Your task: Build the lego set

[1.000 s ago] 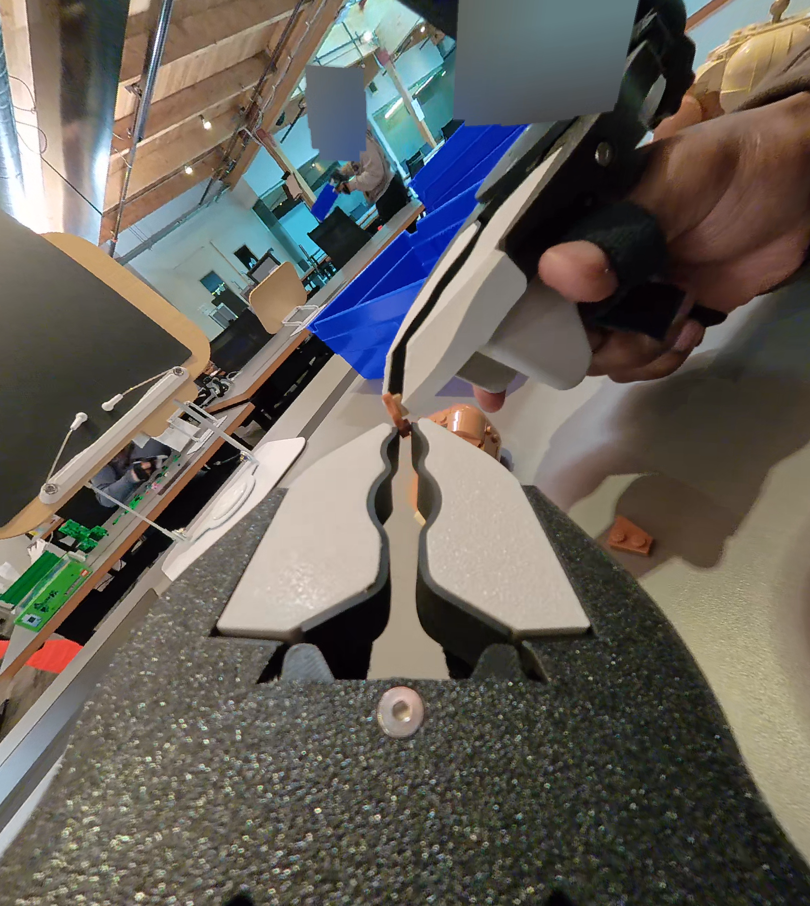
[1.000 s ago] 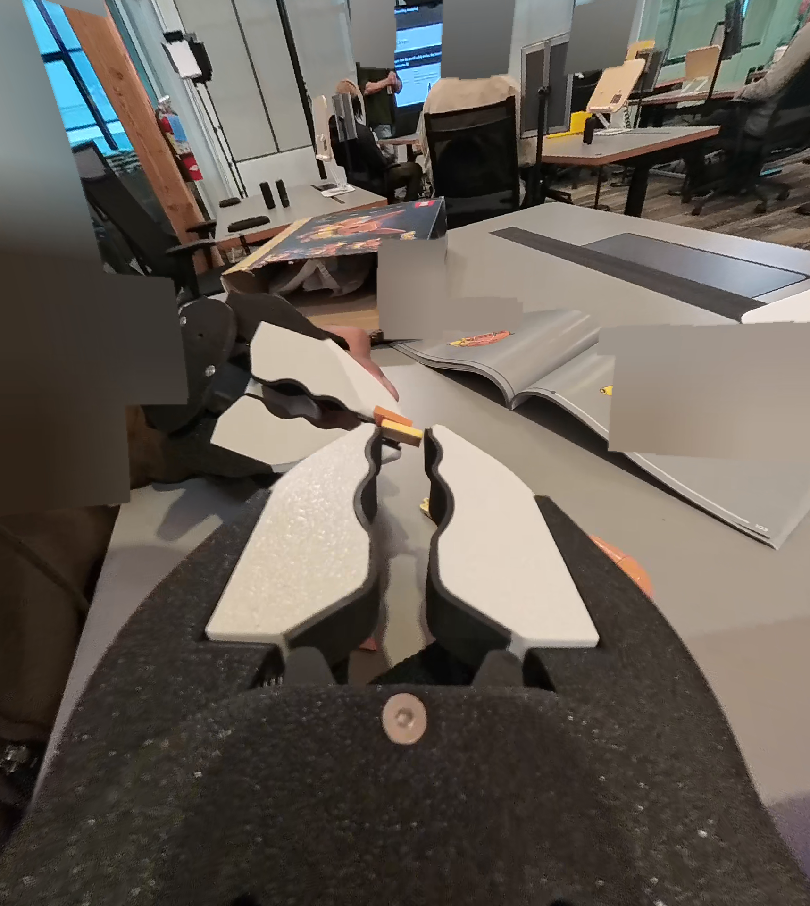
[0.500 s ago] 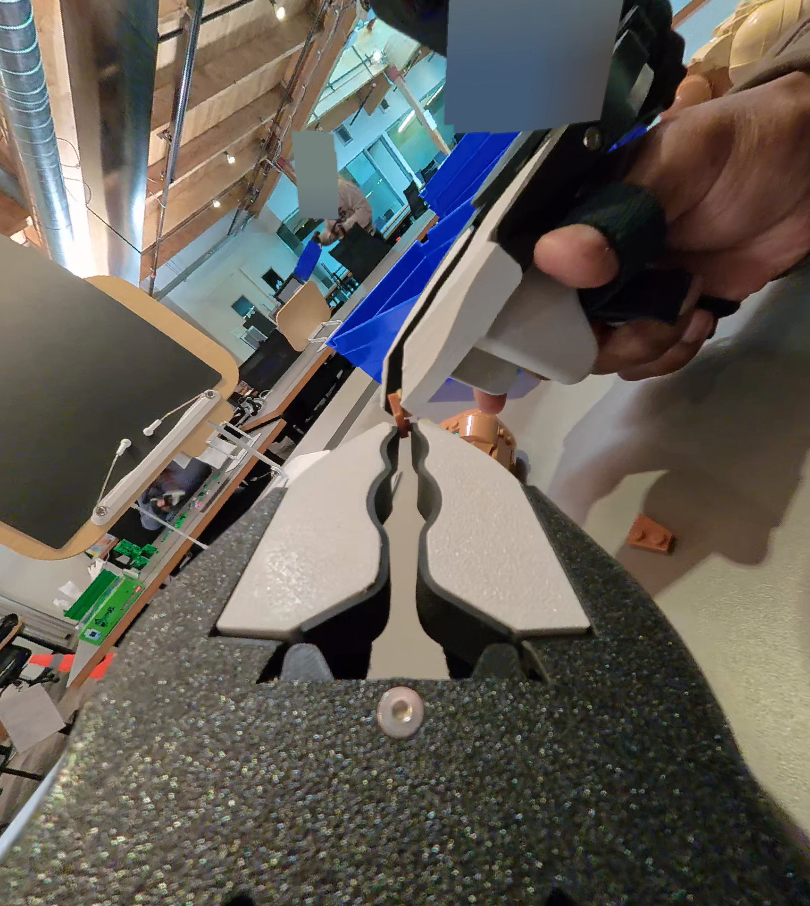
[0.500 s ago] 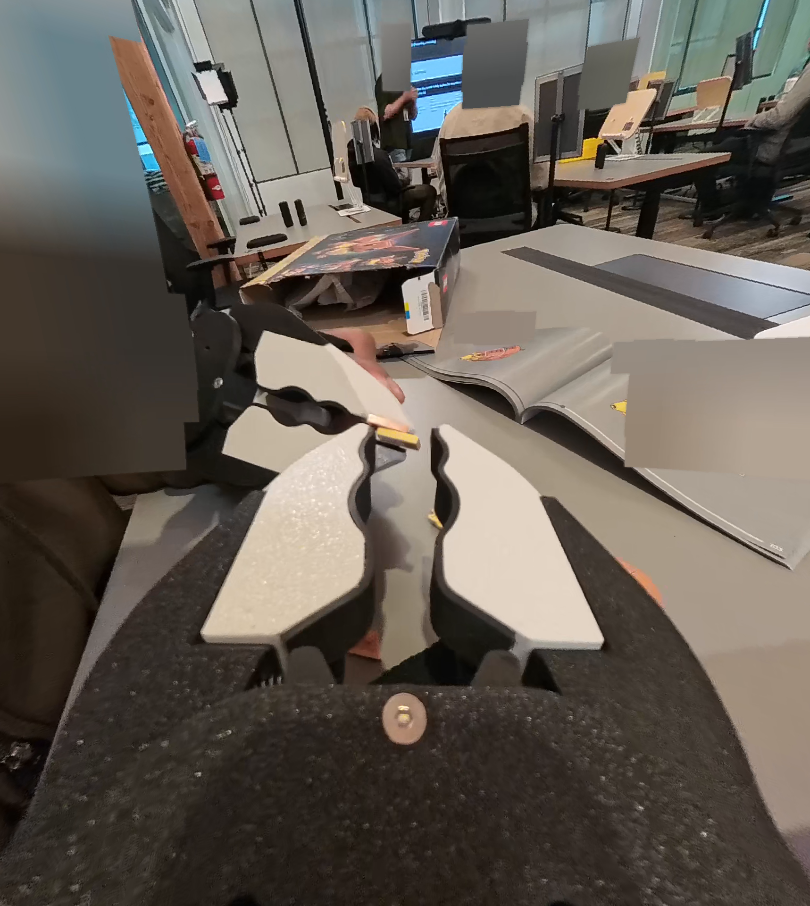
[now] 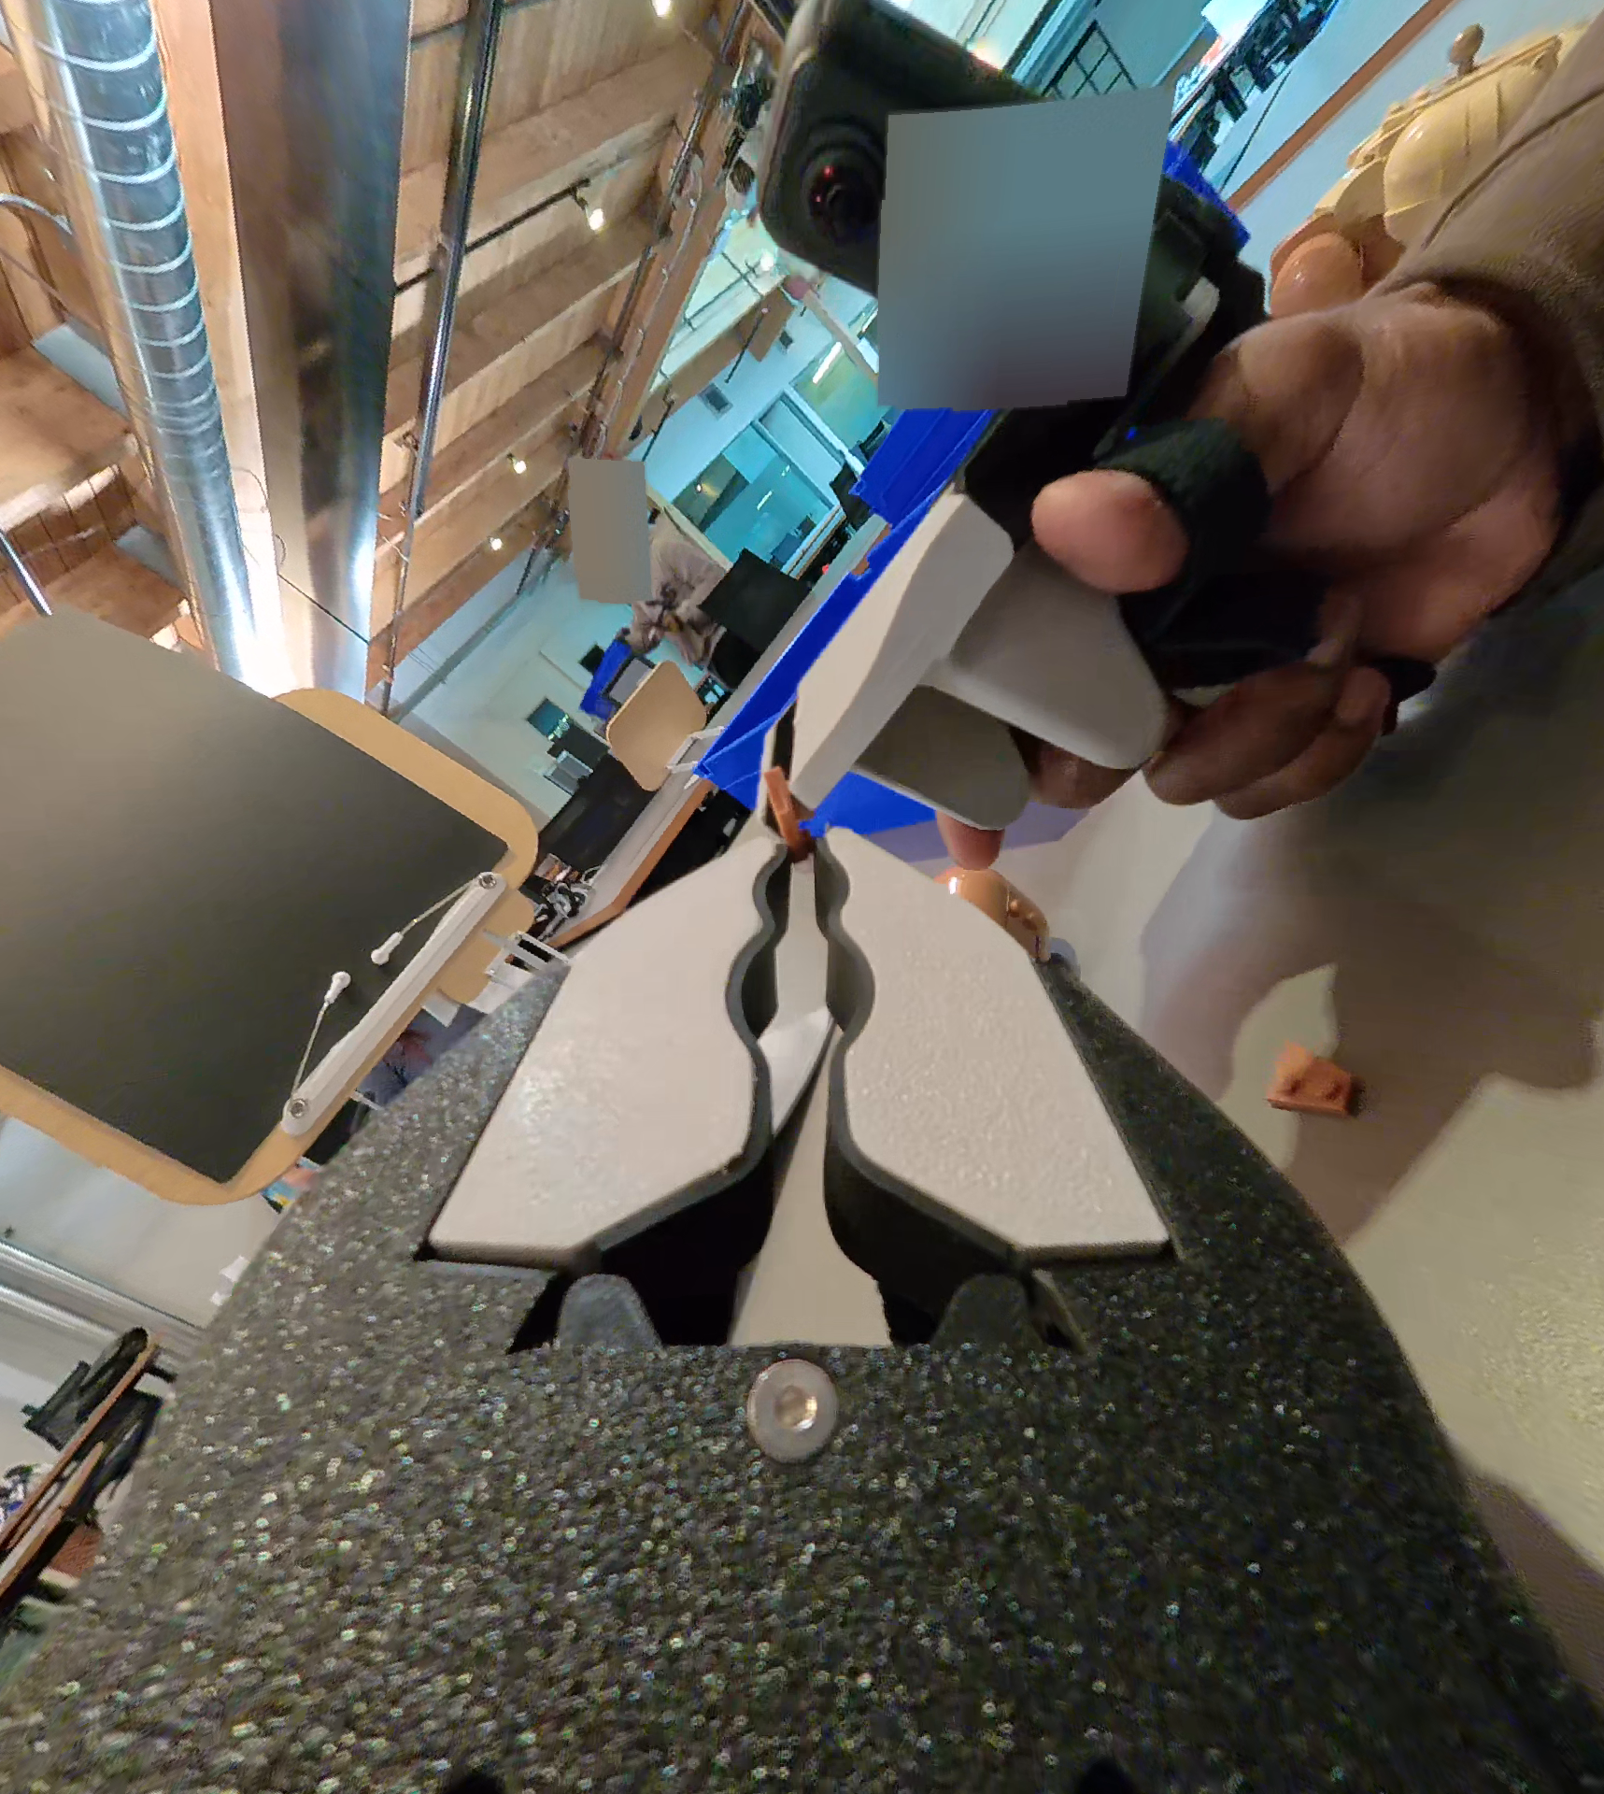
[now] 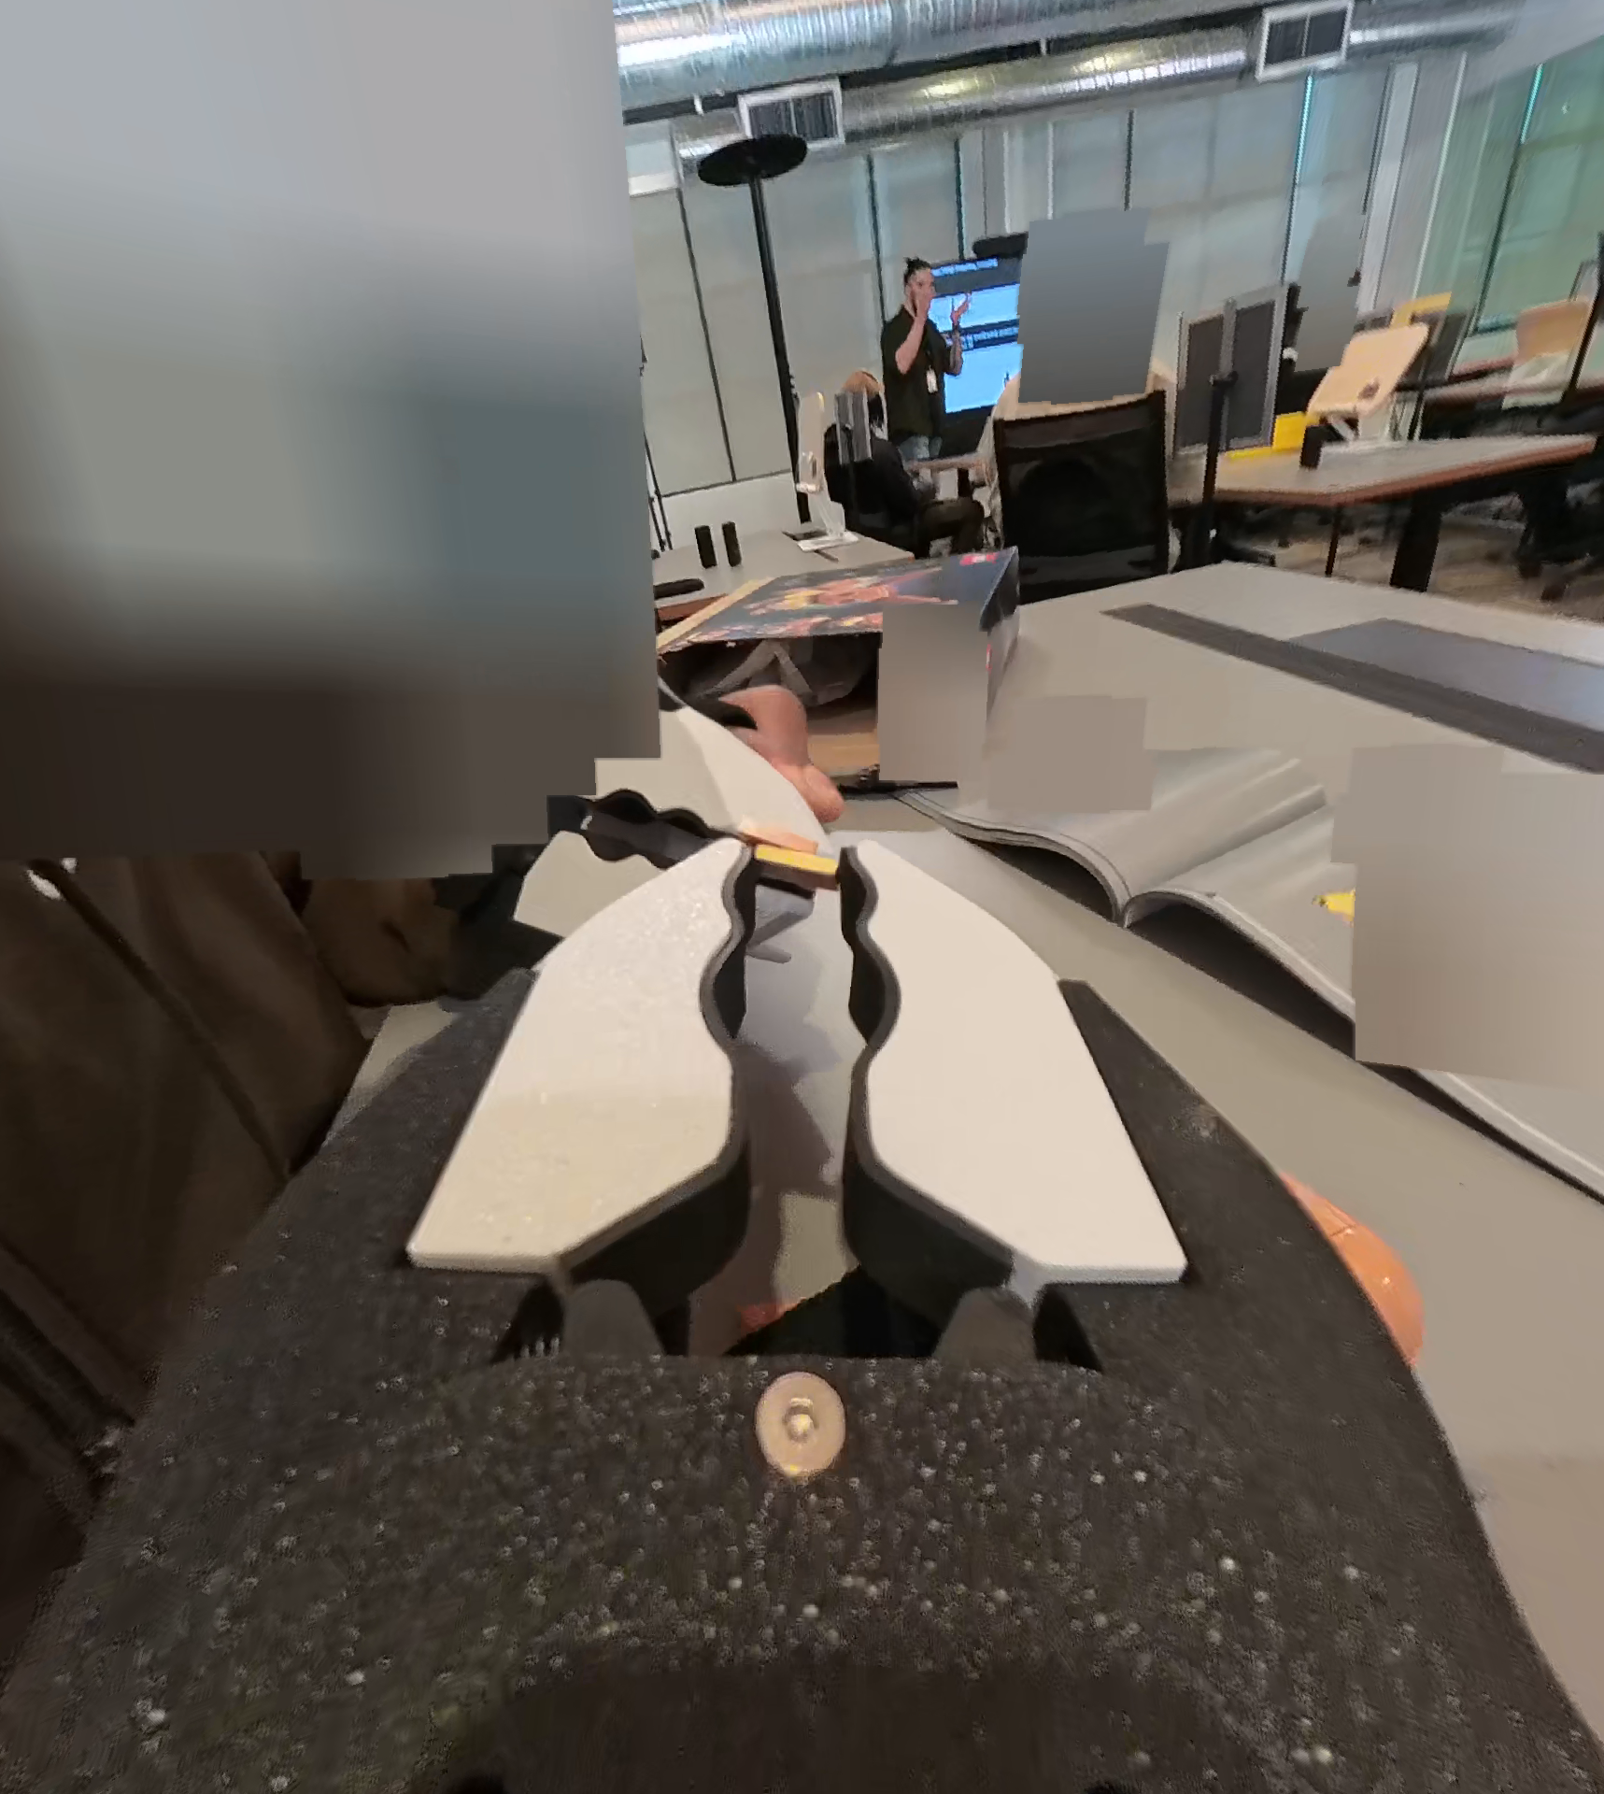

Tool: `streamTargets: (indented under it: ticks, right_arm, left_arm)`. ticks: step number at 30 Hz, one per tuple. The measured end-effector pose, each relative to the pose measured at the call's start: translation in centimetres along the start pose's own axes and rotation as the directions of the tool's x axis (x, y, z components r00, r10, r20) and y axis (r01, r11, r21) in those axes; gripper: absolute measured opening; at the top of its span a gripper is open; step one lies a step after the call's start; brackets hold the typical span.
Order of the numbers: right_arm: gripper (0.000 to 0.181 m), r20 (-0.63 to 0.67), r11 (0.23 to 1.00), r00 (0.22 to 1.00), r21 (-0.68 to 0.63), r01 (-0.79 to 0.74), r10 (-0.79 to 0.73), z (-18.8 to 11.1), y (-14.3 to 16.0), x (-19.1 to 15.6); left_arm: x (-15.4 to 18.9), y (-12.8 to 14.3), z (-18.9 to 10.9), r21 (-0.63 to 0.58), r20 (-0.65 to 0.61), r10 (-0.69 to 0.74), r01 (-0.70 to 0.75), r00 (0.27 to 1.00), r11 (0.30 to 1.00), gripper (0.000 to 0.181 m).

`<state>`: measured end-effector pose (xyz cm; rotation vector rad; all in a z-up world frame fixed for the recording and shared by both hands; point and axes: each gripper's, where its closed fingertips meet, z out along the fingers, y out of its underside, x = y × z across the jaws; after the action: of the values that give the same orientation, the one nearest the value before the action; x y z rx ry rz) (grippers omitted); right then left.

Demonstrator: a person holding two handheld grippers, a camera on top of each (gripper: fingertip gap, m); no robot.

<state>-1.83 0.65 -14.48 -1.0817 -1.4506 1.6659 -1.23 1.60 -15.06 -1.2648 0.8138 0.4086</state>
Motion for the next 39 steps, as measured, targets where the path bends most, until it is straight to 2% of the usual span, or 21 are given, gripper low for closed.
streamTargets:
  ticks: [9,18,22,29,39]
  right_arm:
    - [0.016,-0.041,0.95,0.95,0.043,0.31,-0.308,-0.4,-0.3,-0.9]
    - [0.016,-0.126,0.883,0.878,0.028,0.468,-0.461,-0.8,-0.8,-0.7]
    - [0.016,-0.138,0.857,0.85,0.008,0.515,-0.509,-0.9,-0.7,-0.8]
    - [0.016,-0.113,0.882,0.876,-0.007,0.47,-0.468,-0.6,-0.2,-0.9]
    - [0.016,-0.061,0.952,0.95,0.015,0.307,-0.305,-0.4,-0.2,-0.9]
  left_arm:
    - [0.0,-0.9,-0.2,0.067,-0.007,-0.007,0.007,1.0,0.998,0.006]
    - [-0.6,-0.7,-0.4,0.09,-0.098,-0.2,0.209,0.975,0.974,0.012]
    - [-0.5,-0.5,-0.5,0.09,-0.11,-0.153,0.163,0.982,0.983,0.016]
    - [0.6,-0.9,-0.5,0.098,-0.076,0.073,-0.066,0.994,0.993,0.016]
    - [0.0,-0.9,-0.5,0.085,0.003,0.149,-0.149,0.989,0.985,0.01]
